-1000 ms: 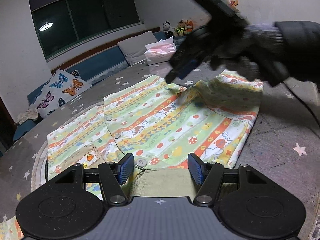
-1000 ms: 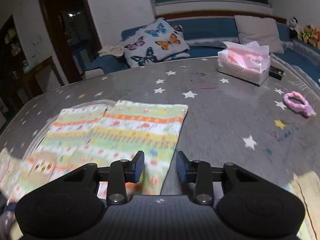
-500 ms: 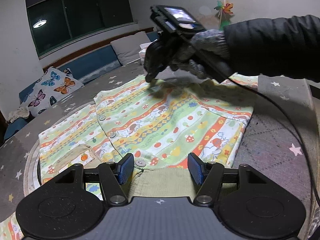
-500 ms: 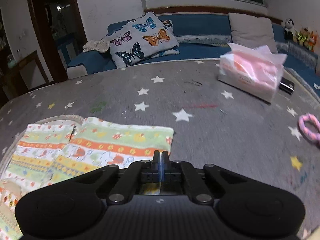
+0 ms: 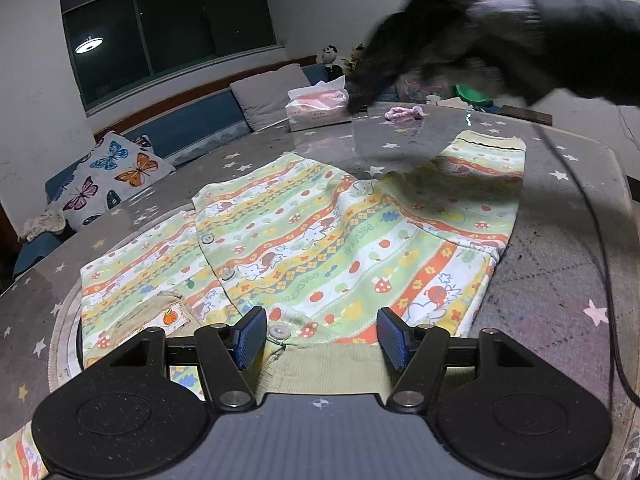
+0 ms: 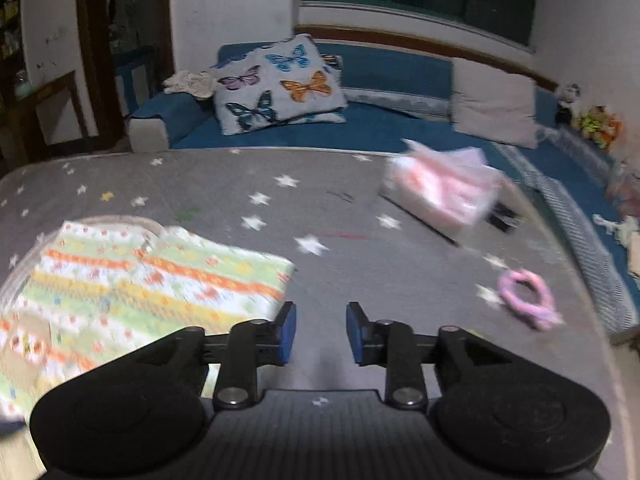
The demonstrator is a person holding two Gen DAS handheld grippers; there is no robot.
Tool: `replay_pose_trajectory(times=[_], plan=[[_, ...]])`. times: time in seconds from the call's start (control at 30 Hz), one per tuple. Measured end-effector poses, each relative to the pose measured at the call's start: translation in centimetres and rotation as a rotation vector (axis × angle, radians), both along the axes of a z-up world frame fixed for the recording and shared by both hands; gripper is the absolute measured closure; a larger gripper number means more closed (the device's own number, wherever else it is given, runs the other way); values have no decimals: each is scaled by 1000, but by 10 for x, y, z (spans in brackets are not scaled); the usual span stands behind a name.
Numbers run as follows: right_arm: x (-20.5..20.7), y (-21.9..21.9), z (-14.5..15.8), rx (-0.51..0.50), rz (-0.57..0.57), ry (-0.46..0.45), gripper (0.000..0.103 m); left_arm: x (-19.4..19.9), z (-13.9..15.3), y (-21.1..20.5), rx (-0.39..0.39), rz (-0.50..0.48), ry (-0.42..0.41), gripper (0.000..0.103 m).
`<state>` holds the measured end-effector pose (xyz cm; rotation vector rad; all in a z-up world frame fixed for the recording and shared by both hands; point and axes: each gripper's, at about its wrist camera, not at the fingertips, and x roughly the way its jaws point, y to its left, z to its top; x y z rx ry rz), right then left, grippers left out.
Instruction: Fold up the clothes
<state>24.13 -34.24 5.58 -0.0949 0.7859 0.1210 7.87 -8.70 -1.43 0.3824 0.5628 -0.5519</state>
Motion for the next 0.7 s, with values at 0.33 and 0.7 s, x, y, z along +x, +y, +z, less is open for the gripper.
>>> replay_pose_trajectory(times=[0.33,0.7], plan=[[-103,-113,-43,23,-254,28,66,-14,8,-2,4,23,-27,39],[-135,-126,-65,42,-266,-44,62,-16,10,-6,31,68,-24,39]])
